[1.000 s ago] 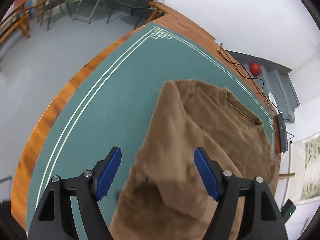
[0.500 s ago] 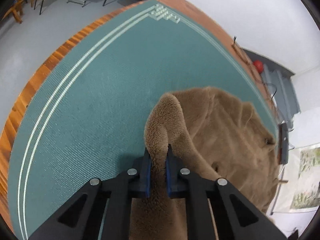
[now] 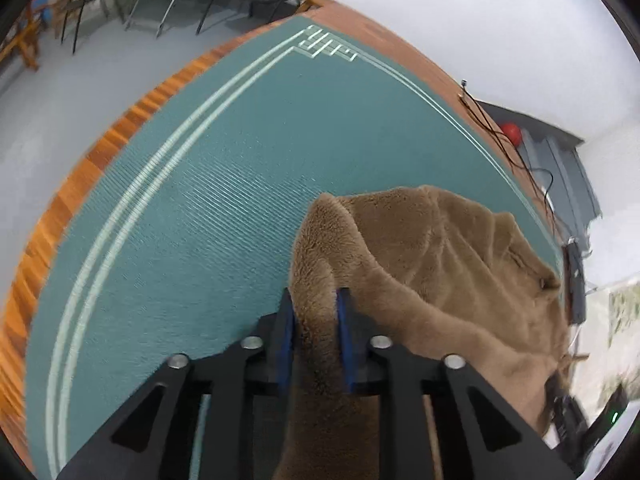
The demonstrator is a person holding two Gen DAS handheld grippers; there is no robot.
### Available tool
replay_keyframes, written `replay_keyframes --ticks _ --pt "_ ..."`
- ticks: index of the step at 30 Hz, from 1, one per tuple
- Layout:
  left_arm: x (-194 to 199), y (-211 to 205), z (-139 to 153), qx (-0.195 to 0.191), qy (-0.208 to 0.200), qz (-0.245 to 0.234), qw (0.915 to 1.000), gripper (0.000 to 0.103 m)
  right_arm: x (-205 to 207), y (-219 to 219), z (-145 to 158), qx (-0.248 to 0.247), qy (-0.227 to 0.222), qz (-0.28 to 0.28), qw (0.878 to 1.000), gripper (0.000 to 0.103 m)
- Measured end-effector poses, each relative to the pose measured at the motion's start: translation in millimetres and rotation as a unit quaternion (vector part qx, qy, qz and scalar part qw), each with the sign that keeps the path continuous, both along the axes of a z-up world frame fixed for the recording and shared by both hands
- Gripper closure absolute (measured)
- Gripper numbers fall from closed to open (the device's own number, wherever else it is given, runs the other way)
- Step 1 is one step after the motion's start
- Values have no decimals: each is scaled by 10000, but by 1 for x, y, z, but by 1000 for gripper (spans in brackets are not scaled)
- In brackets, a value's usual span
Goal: Fold clothes
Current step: 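Grasp the sweatshirt side with both grippers and fold it inward, then release the fold and smooth the sweatshirt with both grippers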
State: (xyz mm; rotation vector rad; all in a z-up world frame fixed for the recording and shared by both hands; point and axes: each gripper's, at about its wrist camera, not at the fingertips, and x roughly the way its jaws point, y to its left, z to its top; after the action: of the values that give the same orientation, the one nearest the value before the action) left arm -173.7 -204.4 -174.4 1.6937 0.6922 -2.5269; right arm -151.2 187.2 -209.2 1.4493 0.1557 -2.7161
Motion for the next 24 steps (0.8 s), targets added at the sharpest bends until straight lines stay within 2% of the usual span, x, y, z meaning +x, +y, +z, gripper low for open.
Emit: replay_keyframes --ticks 1,2,3,4,5,6,7,10,12,14,19,22,24 --pt "5 -2 5 -142 60 -29 9999 57 0 3 1 18 25 -69 10000 83" --pt "12 -4 13 -257 162 -41 9995 54 3 4 6 87 137 -137 9998 75" --pt "19 -6 21 -371 265 -52 9989 50 6 5 12 170 268 -203 9993 59" --pt "26 -7 28 -477 367 -77 9982 46 10 5 18 253 399 -269 9985 47" --pt "35 -6 36 -539 467 -164 9973 43 13 5 24 336 530 -335 9975 28" --pt "44 -5 44 -607 561 -254 9963 37 17 5 30 419 661 -400 9961 26" --pt "53 -1 48 -697 623 -367 9949 32 20 6 36 502 792 -465 9945 26" --pt "90 9 45 -835 562 -806 9916 30 33 -10 45 389 949 -5 9947 26" --pt "108 16 36 -845 401 -1061 9899 30 38 -22 42 248 873 376 9952 26" --pt "114 26 26 -1032 301 -1168 9873 30 36 -35 26 304 682 639 9952 26" --pt "109 47 9 -1179 194 -1033 9874 30 25 -34 -4 149 258 432 9986 26" --pt "102 45 13 -1406 318 -628 9876 30 18 -29 -8 93 194 334 9992 26" --pt "101 24 12 -1276 240 -263 9912 30 13 -25 -11 275 178 265 9991 26"
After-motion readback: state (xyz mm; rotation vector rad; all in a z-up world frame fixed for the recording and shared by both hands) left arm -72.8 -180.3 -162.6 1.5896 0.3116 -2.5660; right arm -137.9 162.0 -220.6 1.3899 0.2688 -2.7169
